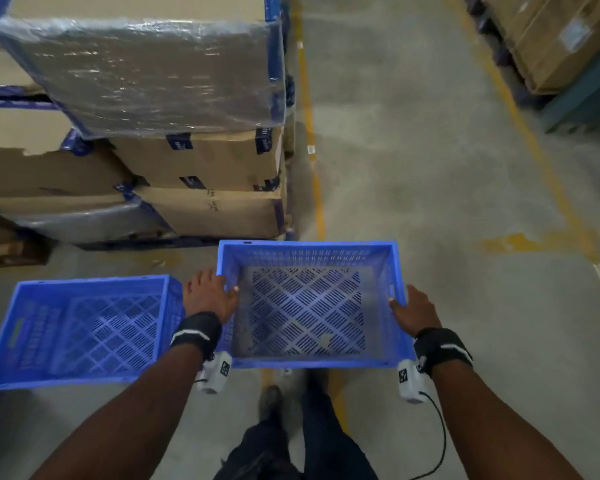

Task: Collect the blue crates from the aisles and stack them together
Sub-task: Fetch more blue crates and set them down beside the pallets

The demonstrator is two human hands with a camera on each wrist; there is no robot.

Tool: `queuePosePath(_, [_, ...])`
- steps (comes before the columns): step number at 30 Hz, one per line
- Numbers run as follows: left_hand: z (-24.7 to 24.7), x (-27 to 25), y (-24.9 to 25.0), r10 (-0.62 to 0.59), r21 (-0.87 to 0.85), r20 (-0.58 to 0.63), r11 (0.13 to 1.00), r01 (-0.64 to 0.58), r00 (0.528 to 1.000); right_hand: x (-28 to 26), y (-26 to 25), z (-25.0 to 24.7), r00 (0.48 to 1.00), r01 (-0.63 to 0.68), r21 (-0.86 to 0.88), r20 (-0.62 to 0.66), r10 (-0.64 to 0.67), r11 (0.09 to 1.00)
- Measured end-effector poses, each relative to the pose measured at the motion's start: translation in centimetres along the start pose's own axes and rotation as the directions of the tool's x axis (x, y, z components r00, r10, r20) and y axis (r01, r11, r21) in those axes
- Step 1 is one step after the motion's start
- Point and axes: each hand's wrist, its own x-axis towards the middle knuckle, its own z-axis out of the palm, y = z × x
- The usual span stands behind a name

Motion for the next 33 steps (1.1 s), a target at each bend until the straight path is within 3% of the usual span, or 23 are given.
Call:
queuePosePath(4, [2.4,3.1,0.4,-0.181,0.104,0.147,0.981,0.166,0.973,5.0,1.7,2.0,0.989,-0.086,-0.024,0.122,0.088,0.996])
queuePosePath(9, [4.5,6.2,0.4,-0.293,-0.188,0.305,0.914,0.359,0.906,7.5,0.8,2.9,0.982,-0.183,0.202,0.082,0.170,0.962])
queuePosePath(11, [5.0,7.1,0.2,-0.354,-0.311,0.326,0.836,0.453,0.877,7.8,0.4,3.2,0.969,-0.245,0.351,0.107,0.221,0.904])
queuePosePath(15, [5.7,7.8,-0.1,-0.458,-0.467,0.343,0.674,0.572,0.820,8.4,0.5,3.5,0.939,-0.342,0.643,0.204,0.278,0.685])
queuePosePath(20, [11.9,10.2,-4.2,-0.454,-0.578,0.492,0.468,0.669,0.743,8.5,0.9,2.7,0.896,-0.443,0.676,0.357,0.265,0.589])
queuePosePath(23, [7.9,8.5,-1.7,-0.399,-0.640,0.594,0.292,0.711,0.699,8.5,1.1,2.6,0.854,-0.507,0.642,0.462,0.238,0.575])
queuePosePath(26, [7.5,8.0,-1.1,-0.306,-0.678,0.640,0.207,0.706,0.705,8.5,0.9,2.2,0.800,-0.582,0.618,0.553,0.234,0.528])
queuePosePath(28, [7.4,7.7,-1.7,-0.247,-0.655,0.704,0.137,0.743,0.666,8.5,0.6,1.8,0.769,-0.618,0.611,0.599,0.221,0.494])
queuePosePath(30, [7.1,7.6,-2.1,-0.202,-0.624,0.748,0.114,0.773,0.633,8.4,0.5,1.6,0.768,-0.620,0.618,0.603,0.215,0.483])
queuePosePath(33, [6.8,7.7,-2.3,-0.135,-0.626,0.766,0.065,0.777,0.629,8.2,0.4,1.5,0.774,-0.611,0.606,0.591,0.226,0.510])
